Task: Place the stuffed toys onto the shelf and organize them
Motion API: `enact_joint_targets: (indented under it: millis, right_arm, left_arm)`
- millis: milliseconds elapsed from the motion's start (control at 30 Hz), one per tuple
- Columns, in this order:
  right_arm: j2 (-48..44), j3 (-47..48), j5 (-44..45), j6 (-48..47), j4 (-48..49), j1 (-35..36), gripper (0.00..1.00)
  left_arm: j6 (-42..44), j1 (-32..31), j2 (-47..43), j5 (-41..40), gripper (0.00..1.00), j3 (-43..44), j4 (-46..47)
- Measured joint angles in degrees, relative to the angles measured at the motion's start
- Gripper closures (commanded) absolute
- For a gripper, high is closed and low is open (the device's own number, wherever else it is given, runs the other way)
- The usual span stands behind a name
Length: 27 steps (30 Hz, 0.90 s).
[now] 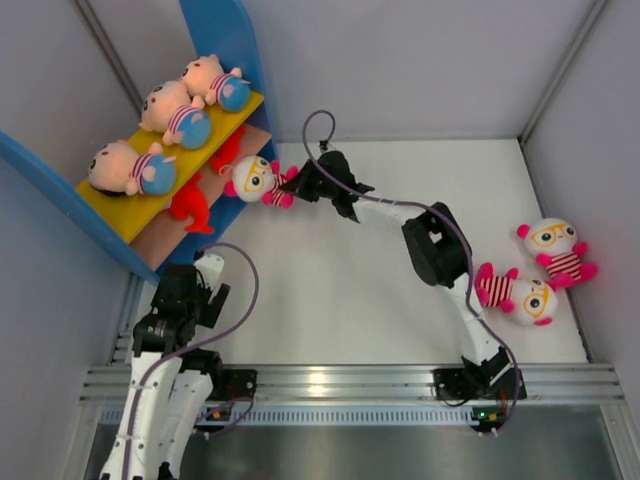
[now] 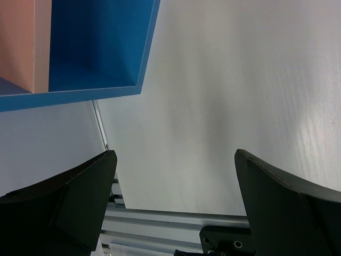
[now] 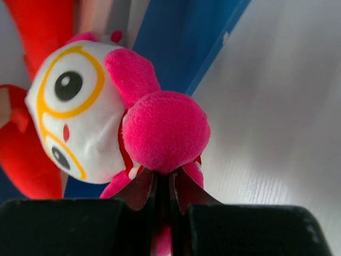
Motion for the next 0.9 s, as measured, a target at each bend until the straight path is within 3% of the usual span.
enact_joint_targets:
  millis: [233,633,700,767,900]
  right_arm:
    - [14.03,15.21,8.52,5.07,-8.52,3.48,1.0]
    - [13.03,13.81,21.59,9.88,-9.77,7.61,1.0]
    - [15.76,19.02,22.62,11.1,-10.1,7.76,0.93]
    - [19.5,25.07,23.82,12.35,-8.61,7.85,0.79]
    - [26.36,34.1,26.88,14.58,-3.63,8.2,0.64]
  left_arm:
    - [0.33,-0.02,-1.6,1.07,0.02,-0.57,0.48]
    - [0.33,-2.93,-4.22,1.09,0.02,-0.76,0.85]
    - [0.33,-3.19,-4.24,1.09,0.02,-0.76,0.85]
    - [0.33,-3.23,-4.24,1.07,0.02,-0.83,0.87]
    - [0.33,-3.34,-4.46,1.05,0.02,-1.07,0.9]
